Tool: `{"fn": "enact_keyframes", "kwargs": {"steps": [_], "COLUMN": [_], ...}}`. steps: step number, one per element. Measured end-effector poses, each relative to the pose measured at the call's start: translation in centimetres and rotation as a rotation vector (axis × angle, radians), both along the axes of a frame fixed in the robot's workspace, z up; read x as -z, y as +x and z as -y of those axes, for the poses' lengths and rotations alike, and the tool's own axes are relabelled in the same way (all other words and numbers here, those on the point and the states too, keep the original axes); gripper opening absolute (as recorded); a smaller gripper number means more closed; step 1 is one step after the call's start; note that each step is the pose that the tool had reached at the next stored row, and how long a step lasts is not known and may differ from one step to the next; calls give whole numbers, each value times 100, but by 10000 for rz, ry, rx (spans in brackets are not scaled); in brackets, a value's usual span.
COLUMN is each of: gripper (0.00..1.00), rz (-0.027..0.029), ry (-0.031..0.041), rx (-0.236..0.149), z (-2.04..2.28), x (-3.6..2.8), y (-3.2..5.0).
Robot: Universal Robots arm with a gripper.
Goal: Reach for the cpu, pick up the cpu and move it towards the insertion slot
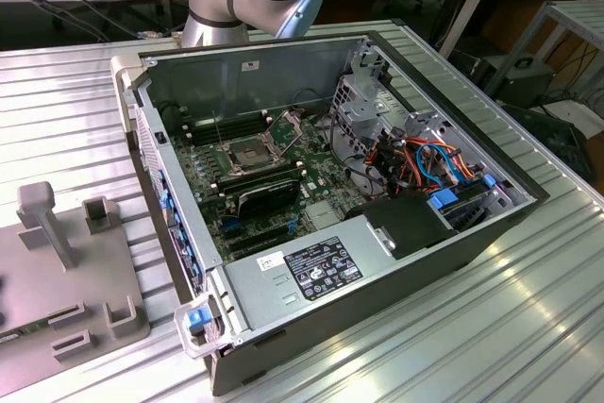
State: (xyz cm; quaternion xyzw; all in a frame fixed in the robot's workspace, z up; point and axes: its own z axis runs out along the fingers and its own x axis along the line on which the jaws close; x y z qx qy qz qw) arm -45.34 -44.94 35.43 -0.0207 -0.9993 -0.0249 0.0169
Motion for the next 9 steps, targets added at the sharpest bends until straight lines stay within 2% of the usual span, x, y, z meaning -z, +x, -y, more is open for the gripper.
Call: {"fn": "enact_keyframes", "kwargs": {"steps": [5, 9], "gripper": [66, 66], "rz": [-2, -2], "ry": [-2, -1], "rx": [-12, -48], "z": [1, 3], "x": [65, 192], "y": [0, -1]}}
